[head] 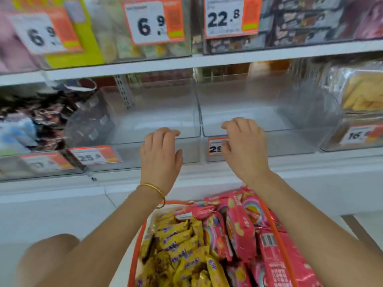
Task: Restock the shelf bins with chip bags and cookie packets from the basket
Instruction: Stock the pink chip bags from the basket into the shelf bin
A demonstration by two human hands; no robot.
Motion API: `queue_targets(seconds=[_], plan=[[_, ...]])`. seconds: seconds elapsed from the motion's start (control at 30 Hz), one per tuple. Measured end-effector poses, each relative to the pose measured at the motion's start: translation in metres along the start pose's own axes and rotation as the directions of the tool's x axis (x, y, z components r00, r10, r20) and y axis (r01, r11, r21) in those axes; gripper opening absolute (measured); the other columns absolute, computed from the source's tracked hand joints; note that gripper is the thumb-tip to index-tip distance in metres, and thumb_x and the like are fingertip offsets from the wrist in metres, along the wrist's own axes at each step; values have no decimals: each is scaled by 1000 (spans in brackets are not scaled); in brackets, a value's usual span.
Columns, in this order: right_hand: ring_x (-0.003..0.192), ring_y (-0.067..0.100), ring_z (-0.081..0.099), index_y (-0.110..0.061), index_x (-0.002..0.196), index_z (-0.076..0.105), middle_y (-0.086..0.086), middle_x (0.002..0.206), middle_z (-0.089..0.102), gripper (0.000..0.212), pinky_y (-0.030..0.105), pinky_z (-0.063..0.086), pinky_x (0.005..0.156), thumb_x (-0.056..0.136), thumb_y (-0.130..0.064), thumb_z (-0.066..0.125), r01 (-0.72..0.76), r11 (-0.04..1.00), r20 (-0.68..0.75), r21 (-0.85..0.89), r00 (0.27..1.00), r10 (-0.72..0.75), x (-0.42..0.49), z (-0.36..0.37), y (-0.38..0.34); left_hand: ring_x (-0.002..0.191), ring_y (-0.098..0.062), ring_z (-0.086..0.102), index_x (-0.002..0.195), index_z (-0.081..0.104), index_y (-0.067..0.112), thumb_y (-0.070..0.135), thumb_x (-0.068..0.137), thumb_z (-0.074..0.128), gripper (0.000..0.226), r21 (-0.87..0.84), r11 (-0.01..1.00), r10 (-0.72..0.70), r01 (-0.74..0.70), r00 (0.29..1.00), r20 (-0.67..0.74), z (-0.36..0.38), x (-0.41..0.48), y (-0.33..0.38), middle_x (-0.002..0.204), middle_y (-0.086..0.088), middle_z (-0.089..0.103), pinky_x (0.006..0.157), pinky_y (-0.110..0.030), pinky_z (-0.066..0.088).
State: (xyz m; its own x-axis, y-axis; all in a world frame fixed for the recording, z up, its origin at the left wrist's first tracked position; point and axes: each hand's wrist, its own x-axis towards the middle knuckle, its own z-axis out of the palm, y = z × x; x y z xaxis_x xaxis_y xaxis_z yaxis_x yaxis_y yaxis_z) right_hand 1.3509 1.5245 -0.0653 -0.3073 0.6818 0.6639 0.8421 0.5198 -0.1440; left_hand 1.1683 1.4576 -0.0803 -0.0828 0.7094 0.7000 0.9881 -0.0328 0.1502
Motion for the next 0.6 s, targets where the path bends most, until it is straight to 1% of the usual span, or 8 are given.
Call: queue_targets(seconds=[0.03, 0.1, 0.17, 0.2, 0.27, 0.33, 0.43, 0.6], plan=[[100, 34, 56, -10, 106, 62, 10, 105, 60, 31, 43, 42, 89, 75, -12, 67, 20, 999, 53, -25, 998, -18, 3, 5, -3, 104, -35, 52, 115, 57, 9, 12, 74, 65, 42, 62, 998, -5, 4, 1000, 30, 0, 3, -7, 116, -12, 57, 85, -43, 42], [114, 32, 50, -11, 118, 58, 8, 118, 57, 34, 46, 27, 107, 85, -19, 57, 41, 997, 213, -63, 977, -27, 7, 12, -7, 105, -35, 56, 116, 60, 9, 6, 65, 76, 54, 192, 981, -23, 2, 994, 108, 5, 8, -21, 117, -12, 61, 85, -45, 45], [119, 27, 46, -15, 126, 51, 4, 125, 54, 36, 44, 17, 112, 90, -22, 49, 52, 994, 332, -97, 943, -17, 9, 18, -7, 101, -33, 60, 112, 63, 10, 4, 59, 80, 56, 282, 959, -28, -19, 987, 161, 11, 13, -35, 112, -10, 64, 86, -45, 46], [119, 26, 46, -17, 126, 49, 3, 125, 53, 36, 42, 18, 111, 91, -21, 48, 65, 992, 361, -107, 932, -22, 10, 21, -6, 100, -32, 60, 111, 63, 12, 4, 61, 80, 53, 297, 955, -38, -26, 978, 207, 14, 15, -40, 110, -9, 65, 88, -45, 44], [115, 26, 47, -18, 125, 48, 3, 122, 54, 37, 39, 24, 105, 89, -12, 50, 107, 987, 367, -116, 928, -58, 13, 27, -1, 106, -30, 56, 116, 58, 17, 6, 77, 69, 42, 300, 953, -66, -35, 946, 318, 18, 20, -48, 113, -5, 63, 95, -41, 36], [110, 26, 49, -18, 124, 49, 3, 117, 57, 40, 36, 28, 96, 86, -3, 50, 135, 982, 370, -129, 926, -79, 18, 30, 3, 102, -29, 55, 116, 53, 17, 2, 84, 58, 36, 285, 957, -53, -57, 930, 364, 21, 22, -55, 109, -5, 62, 91, -37, 34], [105, 24, 48, -20, 123, 48, 1, 110, 57, 46, 33, 25, 89, 83, 3, 47, 139, 981, 393, -134, 916, -76, 21, 32, 3, 89, -27, 52, 108, 50, 15, -10, 79, 52, 38, 266, 961, -19, -81, 935, 355, 20, 24, -56, 96, -5, 60, 77, -31, 30], [101, 24, 48, -20, 120, 53, 1, 101, 57, 53, 31, 21, 85, 77, 10, 49, 144, 986, 366, -81, 925, -105, 24, 34, 7, 90, -23, 46, 111, 47, 18, -16, 75, 45, 49, 226, 970, 4, -92, 932, 363, 15, 28, -53, 96, -2, 56, 77, -28, 24]])
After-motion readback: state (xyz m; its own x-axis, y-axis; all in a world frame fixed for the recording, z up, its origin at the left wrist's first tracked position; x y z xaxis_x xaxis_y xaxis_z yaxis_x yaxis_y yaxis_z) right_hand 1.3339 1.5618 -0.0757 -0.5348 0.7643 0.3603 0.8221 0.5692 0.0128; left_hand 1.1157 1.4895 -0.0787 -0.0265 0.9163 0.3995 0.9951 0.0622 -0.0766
